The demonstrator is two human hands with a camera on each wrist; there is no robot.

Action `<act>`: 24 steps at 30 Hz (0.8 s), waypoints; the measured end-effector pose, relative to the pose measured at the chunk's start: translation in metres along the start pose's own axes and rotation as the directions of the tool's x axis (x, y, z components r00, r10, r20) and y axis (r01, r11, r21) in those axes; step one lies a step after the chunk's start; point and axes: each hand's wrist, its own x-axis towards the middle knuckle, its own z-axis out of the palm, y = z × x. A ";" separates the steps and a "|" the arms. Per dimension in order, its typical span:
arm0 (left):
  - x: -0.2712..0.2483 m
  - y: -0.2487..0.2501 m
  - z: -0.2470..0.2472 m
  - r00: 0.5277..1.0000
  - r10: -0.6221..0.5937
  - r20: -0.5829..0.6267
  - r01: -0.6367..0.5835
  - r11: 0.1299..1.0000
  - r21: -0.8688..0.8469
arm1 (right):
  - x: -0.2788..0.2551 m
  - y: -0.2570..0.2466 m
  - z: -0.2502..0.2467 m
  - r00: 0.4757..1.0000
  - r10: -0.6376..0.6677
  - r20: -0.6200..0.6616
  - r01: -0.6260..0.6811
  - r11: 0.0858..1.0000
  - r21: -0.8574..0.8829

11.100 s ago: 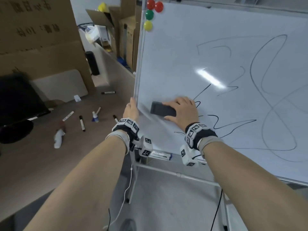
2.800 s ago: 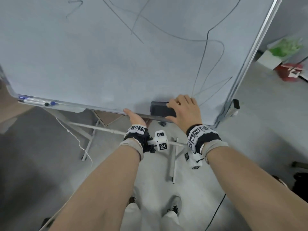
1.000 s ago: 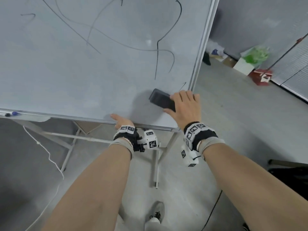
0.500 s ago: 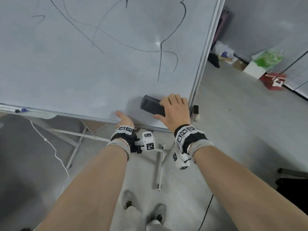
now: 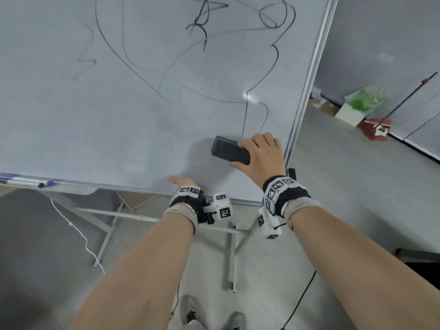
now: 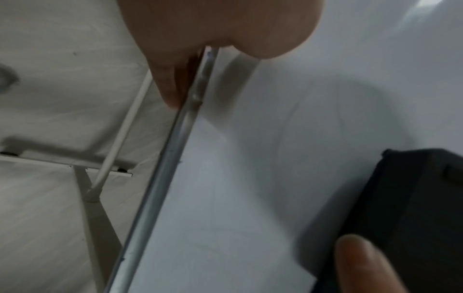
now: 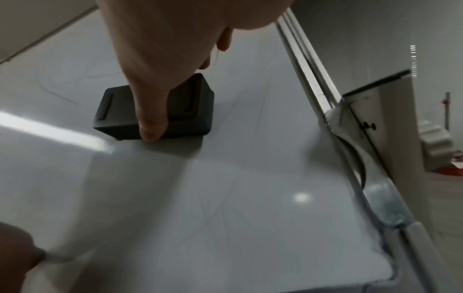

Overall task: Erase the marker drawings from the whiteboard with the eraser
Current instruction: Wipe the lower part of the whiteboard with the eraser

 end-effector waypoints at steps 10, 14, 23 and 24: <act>-0.005 0.054 -0.008 0.954 -0.003 -0.299 -0.026 0.995 -0.094 | 0.006 -0.010 -0.019 0.984 0.157 -0.088 -0.159 0.987 -0.019; -0.023 0.065 -0.006 0.954 0.067 -0.294 -0.104 0.988 -0.113 | 0.017 -0.014 -0.023 0.969 0.203 -0.139 -0.205 0.979 -0.001; -0.027 0.095 -0.009 0.903 0.008 -0.430 -0.110 0.971 -0.214 | 0.041 -0.010 -0.023 0.921 0.171 -0.350 -0.170 0.985 0.033; -0.030 0.096 -0.007 0.903 0.015 -0.428 -0.105 0.976 -0.188 | 0.042 -0.007 -0.024 0.924 0.166 -0.344 -0.167 0.986 0.027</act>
